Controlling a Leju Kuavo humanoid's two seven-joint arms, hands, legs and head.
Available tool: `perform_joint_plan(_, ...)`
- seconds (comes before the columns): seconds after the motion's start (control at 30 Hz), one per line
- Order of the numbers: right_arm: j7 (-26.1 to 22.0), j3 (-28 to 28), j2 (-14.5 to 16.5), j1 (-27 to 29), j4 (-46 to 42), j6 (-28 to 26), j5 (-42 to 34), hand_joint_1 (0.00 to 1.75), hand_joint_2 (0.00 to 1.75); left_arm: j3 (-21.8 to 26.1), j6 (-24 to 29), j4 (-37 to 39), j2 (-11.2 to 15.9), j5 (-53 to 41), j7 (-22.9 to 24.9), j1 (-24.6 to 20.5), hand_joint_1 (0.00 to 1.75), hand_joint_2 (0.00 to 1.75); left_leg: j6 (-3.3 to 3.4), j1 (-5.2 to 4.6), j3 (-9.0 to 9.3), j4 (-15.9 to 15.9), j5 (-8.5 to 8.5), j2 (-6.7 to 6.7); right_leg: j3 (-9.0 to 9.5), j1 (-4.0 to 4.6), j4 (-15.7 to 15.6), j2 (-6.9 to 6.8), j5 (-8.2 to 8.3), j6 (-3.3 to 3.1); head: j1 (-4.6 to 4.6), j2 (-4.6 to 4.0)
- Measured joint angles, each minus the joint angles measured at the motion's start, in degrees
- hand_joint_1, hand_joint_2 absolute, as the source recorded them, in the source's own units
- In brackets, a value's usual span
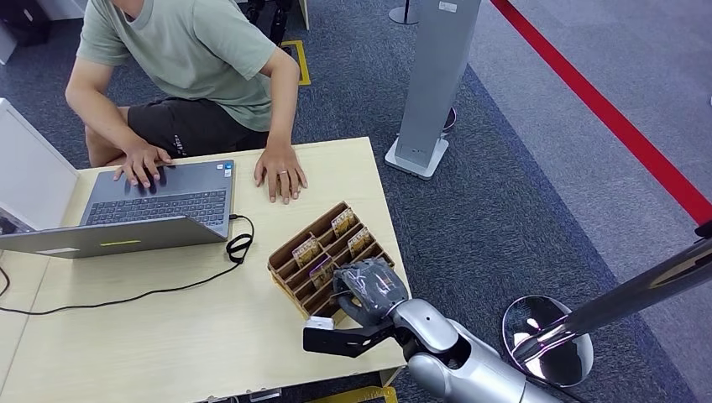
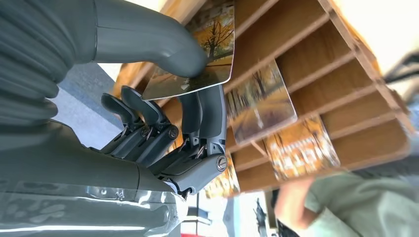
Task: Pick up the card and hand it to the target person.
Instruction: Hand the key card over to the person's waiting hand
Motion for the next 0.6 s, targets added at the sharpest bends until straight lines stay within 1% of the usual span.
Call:
perform_joint_plan(0.1,-1.06,-0.15,-0.01,-1.42,-1.74,-0.21,-1.09,1.64,1.75,-0.05,-0.19,0.00,0.00,0.00,-0.05,-0.10,0.00,0.00,0.00,0.00,0.00,0.00,0.02,0.00,0.00,0.00,0.01,0.00,0.02,-0.01,0.00,0.00)
perform_joint_plan(0.3,-4.53,-1.20,0.10,-6.01,-4.06,-2.50,-7.38,1.64,1.75,-0.39,-0.51,0.00,0.00,-0.01,-0.23,-0.29,0.00,0.00,0.01,0.00,0.00,0.01,0.10,0.01,0.00,0.00,0.02,0.00,0.07,-0.01,0.00,0.00)
perform_joint_plan(0.37,-6.23,-1.39,0.26,-7.62,-4.20,-3.74,-10.67,1.64,1.75,-0.55,-0.64,0.00,0.00,-0.05,-0.27,-0.43,0.00,0.00,0.02,0.00,-0.02,0.01,0.12,0.01,-0.01,0.00,0.03,0.00,0.09,0.00,0.00,0.00)
perform_joint_plan(0.5,-10.38,-1.69,1.16,-11.64,-3.46,-7.15,-20.50,1.64,1.75,-0.74,-0.78,0.00,-0.09,-0.23,-0.06,-1.13,0.00,0.00,0.01,0.00,-0.04,0.01,0.16,0.00,-0.02,0.00,0.04,0.00,0.13,-0.02,-0.01,0.00)
perform_joint_plan(0.6,-11.84,-1.88,2.07,-14.89,-1.65,-9.59,-24.18,1.64,1.75,-0.93,-0.72,0.00,-0.21,-0.26,0.15,-1.65,0.00,0.00,0.00,0.00,-0.07,0.01,0.18,0.00,-0.03,0.00,0.05,-0.01,0.16,-0.03,0.00,0.00)
